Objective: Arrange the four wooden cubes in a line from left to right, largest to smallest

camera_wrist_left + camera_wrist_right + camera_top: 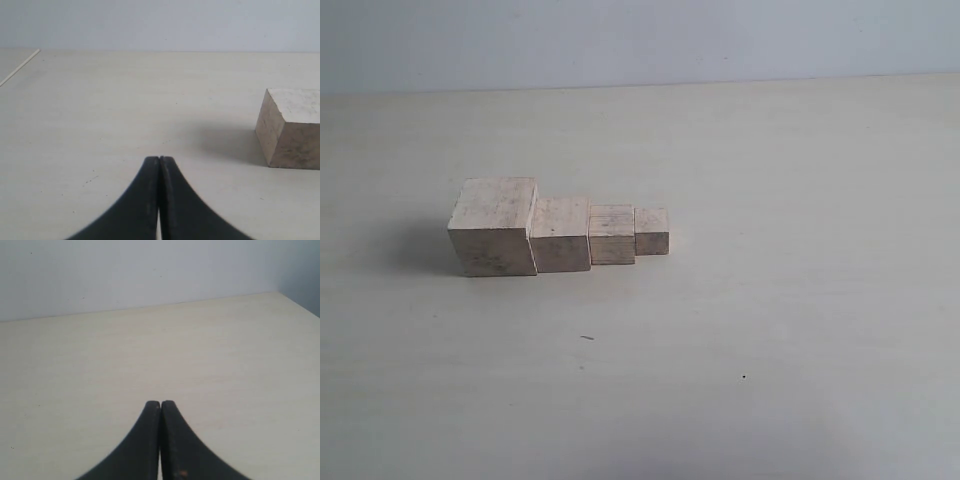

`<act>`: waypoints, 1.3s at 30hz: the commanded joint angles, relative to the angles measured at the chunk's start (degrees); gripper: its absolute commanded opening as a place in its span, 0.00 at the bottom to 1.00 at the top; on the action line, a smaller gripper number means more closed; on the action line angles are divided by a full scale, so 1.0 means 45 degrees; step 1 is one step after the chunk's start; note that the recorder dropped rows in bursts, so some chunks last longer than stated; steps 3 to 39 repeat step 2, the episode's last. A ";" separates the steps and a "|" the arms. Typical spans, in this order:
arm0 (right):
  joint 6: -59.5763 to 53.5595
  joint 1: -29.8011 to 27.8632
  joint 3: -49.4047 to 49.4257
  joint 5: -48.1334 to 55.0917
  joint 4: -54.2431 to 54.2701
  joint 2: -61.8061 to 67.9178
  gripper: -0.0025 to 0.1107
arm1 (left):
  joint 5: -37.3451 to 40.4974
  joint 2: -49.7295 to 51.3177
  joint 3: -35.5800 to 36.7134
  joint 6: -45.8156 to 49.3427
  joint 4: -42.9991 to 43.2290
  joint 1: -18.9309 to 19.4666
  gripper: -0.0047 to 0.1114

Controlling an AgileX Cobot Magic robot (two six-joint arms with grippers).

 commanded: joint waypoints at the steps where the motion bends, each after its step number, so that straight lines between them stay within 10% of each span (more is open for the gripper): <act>1: 0.0013 -0.0090 0.0072 -0.0081 -0.0032 -0.0081 0.02 | -0.0093 -0.0052 -0.0005 -0.0097 -0.0098 -0.0088 0.04; 39: 0.0013 -0.0090 0.0072 -0.0081 -0.0032 -0.0081 0.02 | -0.0093 -0.0052 -0.0005 -0.0097 -0.0098 -0.0088 0.04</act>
